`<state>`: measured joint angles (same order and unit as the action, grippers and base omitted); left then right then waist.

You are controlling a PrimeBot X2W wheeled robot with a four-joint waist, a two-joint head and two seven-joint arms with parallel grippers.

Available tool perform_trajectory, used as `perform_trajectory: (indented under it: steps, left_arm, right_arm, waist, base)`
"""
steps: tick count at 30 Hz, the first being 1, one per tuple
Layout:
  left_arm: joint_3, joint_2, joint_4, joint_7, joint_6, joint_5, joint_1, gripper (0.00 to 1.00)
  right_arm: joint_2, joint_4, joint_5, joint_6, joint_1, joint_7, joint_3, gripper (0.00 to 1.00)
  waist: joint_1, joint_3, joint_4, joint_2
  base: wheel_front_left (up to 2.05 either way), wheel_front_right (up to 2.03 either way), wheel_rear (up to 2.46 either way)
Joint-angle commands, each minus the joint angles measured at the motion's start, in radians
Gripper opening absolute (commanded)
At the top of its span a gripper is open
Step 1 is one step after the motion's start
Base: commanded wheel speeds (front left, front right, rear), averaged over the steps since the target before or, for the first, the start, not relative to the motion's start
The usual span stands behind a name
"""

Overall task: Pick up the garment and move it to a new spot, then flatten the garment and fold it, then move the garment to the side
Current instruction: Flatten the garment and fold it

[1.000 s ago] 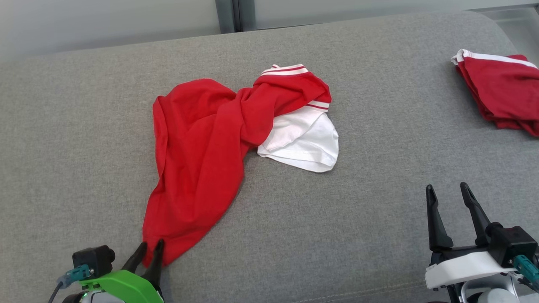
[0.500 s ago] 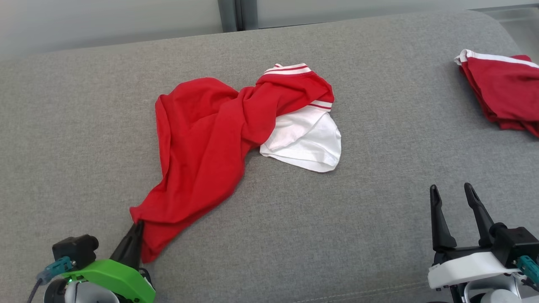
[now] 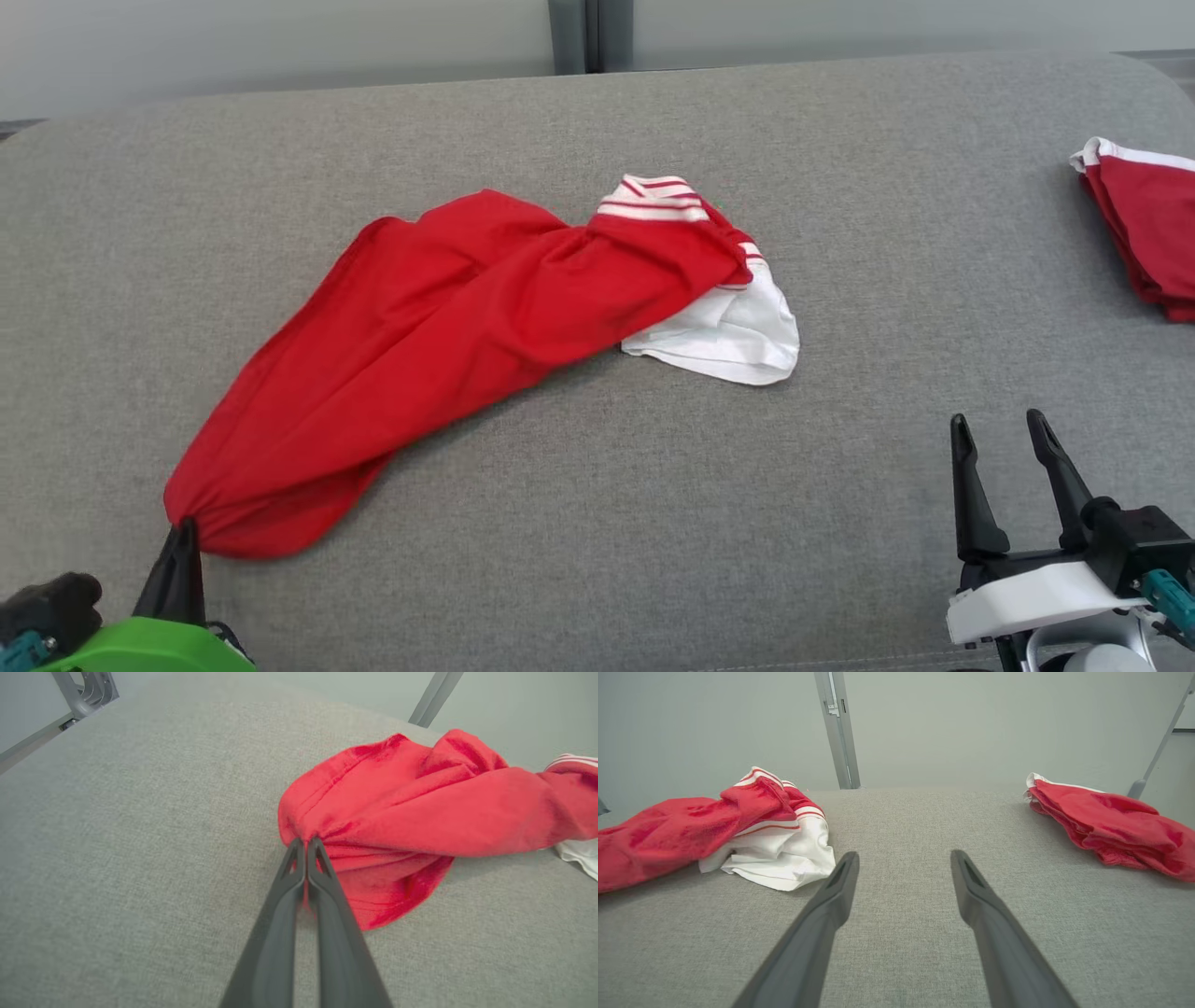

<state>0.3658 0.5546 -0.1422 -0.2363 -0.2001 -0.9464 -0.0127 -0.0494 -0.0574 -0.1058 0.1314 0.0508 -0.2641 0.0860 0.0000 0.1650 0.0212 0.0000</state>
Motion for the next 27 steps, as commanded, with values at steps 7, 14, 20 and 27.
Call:
perform_trajectory:
  steps: [7, 14, 20, 27]
  left_arm:
    - [-0.018, -0.122, -0.239, -0.029, 0.080, 0.018, 0.026, 0.00]
    - [-0.076, -0.171, -0.324, -0.029, 0.114, 0.066, -0.016, 1.00]
    - [-0.177, -0.182, -0.258, -0.028, 0.056, 0.103, 0.011, 1.00]
    - [-0.160, -0.143, -0.023, -0.004, -0.006, 0.197, 0.015, 1.00]
  right_arm:
    - [-0.003, -0.007, 0.010, -0.002, -0.001, 0.000, -0.009, 1.00]
    - [-0.002, -0.002, 0.032, -0.002, 0.000, 0.000, -0.010, 1.00]
    - [-0.003, 0.016, 0.048, -0.002, -0.014, 0.000, -0.018, 1.00]
    - [-0.002, 0.021, 0.055, -0.002, -0.006, 0.000, -0.029, 1.00]
  waist:
    - [0.0000, -0.006, 0.031, 0.0000]
    - [0.0000, -0.011, 0.035, 0.0000]
    - [0.0000, -0.025, 0.032, 0.0000]
    - [0.0000, -0.038, 0.022, 0.0000]
  base:
    - [0.00, 0.00, 0.00]
    - [0.00, 0.00, 0.00]
    - [0.00, 0.00, 0.00]
    - [0.00, 0.00, 0.00]
